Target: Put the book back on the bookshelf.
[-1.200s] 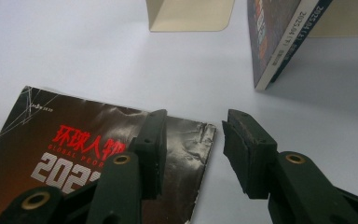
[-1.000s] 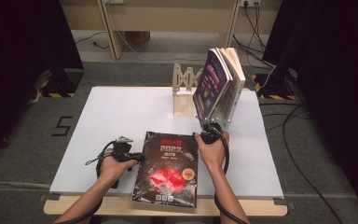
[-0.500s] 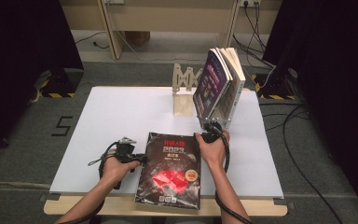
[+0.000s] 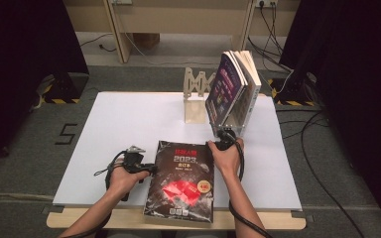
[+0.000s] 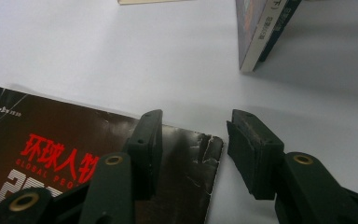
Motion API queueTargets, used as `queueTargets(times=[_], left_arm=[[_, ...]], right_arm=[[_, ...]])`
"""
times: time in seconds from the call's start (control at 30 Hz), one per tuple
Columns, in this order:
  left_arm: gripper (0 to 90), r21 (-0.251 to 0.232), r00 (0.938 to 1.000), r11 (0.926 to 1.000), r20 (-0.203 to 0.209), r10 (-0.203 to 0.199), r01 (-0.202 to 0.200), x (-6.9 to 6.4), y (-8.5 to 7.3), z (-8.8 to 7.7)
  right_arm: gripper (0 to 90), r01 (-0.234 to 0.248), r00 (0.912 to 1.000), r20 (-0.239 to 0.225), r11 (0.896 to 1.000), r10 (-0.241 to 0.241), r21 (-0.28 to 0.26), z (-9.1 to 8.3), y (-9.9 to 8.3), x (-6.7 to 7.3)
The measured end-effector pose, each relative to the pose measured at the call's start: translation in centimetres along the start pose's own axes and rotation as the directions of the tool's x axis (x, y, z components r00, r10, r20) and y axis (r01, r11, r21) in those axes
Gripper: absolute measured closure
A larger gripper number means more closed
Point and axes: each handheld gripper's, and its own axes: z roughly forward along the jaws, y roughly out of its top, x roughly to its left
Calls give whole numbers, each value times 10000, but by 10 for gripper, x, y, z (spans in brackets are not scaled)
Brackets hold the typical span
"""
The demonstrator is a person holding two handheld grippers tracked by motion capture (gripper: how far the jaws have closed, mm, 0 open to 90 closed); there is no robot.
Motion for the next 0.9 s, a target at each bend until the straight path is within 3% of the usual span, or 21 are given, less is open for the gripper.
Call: queueTargets(times=[0.2,0.6,0.7,0.83,0.9], left_arm=[[747,37,10000,10000,12,-76,76,0,0,0],[750,9,9998,9998,66,-204,204,1,-1,0],[752,-13,9997,9997,64,-241,241,2,-1,0],[754,-35,9996,9996,45,-283,283,1,-1,0],[755,-89,9994,9993,58,-355,356,1,-2,0]], right_arm=[[541,-63,10000,-20,10000,63,-5,2,1,1],[531,469,9988,-130,9989,-470,-77,5,2,2],[536,185,9997,-161,9998,-185,9,5,2,2],[538,213,9996,-165,9998,-212,38,4,2,2],[539,-62,9998,-206,10000,61,-9,2,2,2]])
